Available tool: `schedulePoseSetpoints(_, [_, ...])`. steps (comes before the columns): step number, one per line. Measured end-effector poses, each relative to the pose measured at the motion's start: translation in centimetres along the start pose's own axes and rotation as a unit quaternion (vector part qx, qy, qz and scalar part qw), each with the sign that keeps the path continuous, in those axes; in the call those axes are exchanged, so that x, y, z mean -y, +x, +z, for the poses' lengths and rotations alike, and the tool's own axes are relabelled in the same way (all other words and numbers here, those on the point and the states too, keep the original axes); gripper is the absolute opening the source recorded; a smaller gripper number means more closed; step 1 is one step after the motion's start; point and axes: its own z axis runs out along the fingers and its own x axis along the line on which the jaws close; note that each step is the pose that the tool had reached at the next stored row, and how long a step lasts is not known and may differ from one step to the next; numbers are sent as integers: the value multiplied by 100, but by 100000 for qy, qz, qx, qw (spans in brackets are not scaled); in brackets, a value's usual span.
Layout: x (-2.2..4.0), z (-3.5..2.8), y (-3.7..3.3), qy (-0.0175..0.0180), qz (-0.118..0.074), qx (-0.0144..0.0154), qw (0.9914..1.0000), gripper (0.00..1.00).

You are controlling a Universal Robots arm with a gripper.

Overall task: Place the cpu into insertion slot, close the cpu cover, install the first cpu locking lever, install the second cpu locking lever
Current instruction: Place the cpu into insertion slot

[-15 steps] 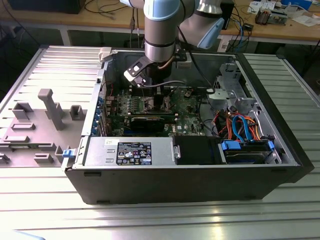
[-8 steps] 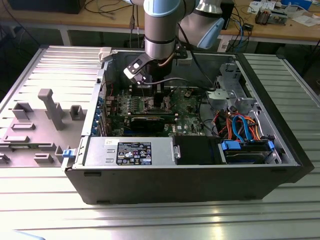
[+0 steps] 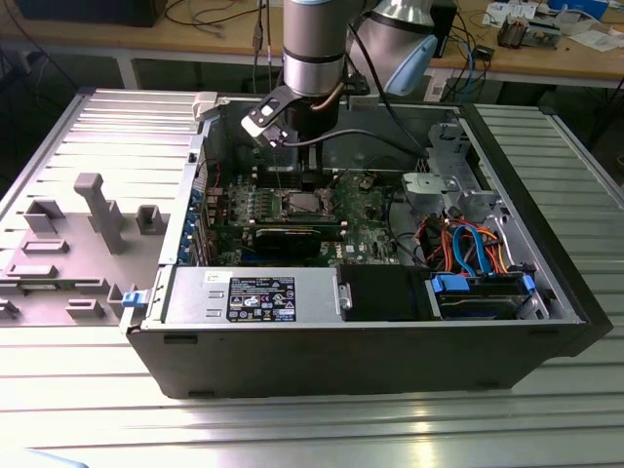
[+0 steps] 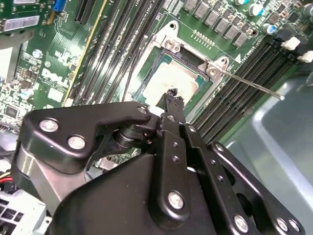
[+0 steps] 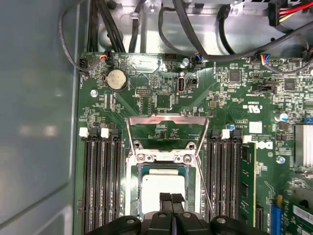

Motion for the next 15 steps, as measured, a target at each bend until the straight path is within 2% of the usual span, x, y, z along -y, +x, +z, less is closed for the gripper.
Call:
schedulePoseSetpoints(7, [-4, -138, 2, -3, 0, 9, 100000, 11])
schedulePoseSetpoints(13, [-8, -313, 0, -6, -2, 20, 100000, 11])
schedulePoseSetpoints(15, [-8, -345, 0, -8, 0, 18, 100000, 11])
